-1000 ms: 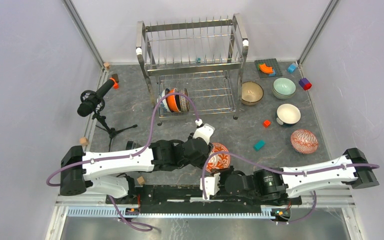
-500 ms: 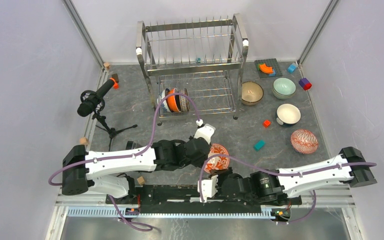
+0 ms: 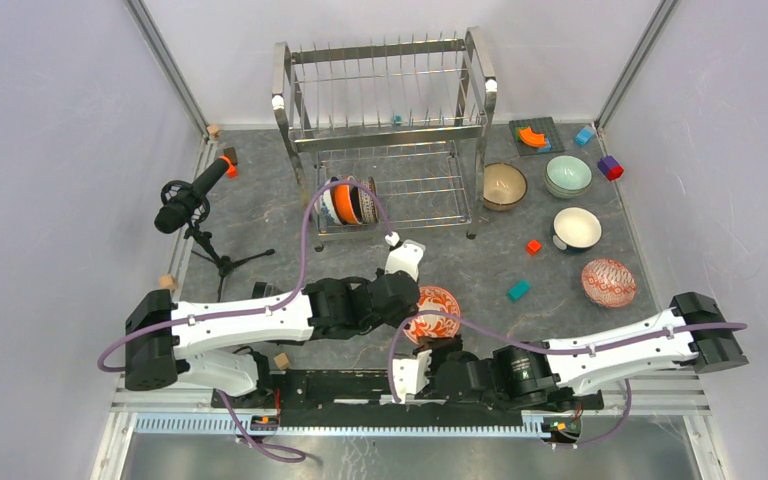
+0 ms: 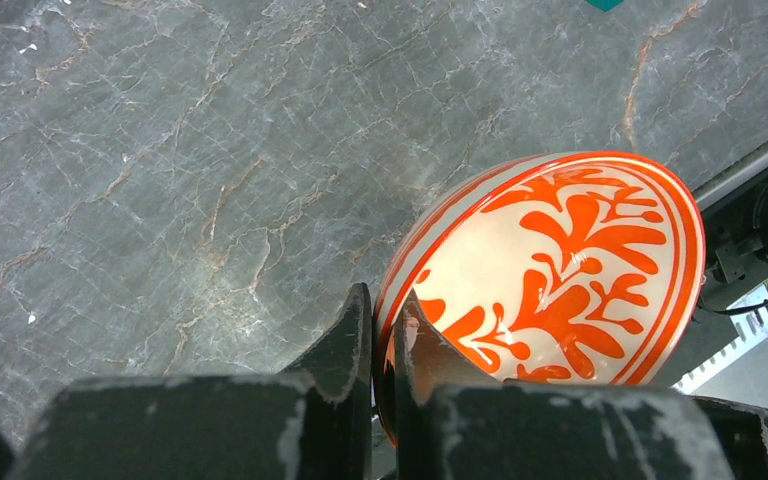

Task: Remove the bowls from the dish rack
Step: Place the bowl at the center of the board.

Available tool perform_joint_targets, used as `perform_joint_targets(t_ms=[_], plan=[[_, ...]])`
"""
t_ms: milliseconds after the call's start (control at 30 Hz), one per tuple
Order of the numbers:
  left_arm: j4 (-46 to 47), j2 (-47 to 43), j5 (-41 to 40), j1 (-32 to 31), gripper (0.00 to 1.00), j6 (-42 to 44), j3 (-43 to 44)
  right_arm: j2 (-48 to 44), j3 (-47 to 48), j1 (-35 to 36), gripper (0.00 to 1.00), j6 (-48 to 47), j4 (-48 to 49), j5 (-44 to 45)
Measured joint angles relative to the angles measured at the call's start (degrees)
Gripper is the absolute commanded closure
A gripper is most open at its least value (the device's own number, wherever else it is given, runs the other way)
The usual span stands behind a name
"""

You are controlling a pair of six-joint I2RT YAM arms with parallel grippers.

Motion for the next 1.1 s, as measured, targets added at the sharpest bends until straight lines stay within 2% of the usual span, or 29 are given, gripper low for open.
perform_joint_targets(t_ms=[133,200,233,433,633,733,800,933,1100], plan=[[-0.13,-0.07,-0.81,-0.17,0.98,-0.26,-0.87,0.24,0.28,0.07,0.34,0.66,0.33,-0.02],[-0.52,-0.07,-1.25,-0.15,0.98,-0.31,-1.79,0.11,0.42,0.15,0.05,1.25,1.05,-0.57],[-0.76,-0.09,-1.66,-0.15,0.98,-0.35,-2.16,-0.17,0.44,0.15,0.03,1.4,1.46,-1.16],[-0.9,-1.77,-4.02,0.92,0.98,-2.36,-4.22,-4.42,1.42,0.17,0.02,5.88,3.41,-1.92],[-1.44,-7.13,-6.73,3.15,0.98,-7.91,-8.35,-8.41,8.2,-1.09,0.02,15.74,5.42,5.51],[-2.91,-9.64,-8.41,3.39,0.98,-11.82,-9.16,-8.04,12.87,-7.98,0.02,21.79,4.61,7.02],[-3.78,-10.88,-9.38,3.39,0.98,-15.78,-9.16,-6.71,15.78,-15.56,0.02,26.8,3.58,6.16],[-6.49,-11.43,-10.73,3.39,0.98,-24.3,-9.01,-6.23,14.34,-28.65,0.09,36.17,3.85,1.73],[-13.14,-9.99,-11.32,3.37,0.98,-36.06,-7.23,-6.23,8.44,-33.73,0.22,44.11,4.2,-4.55]])
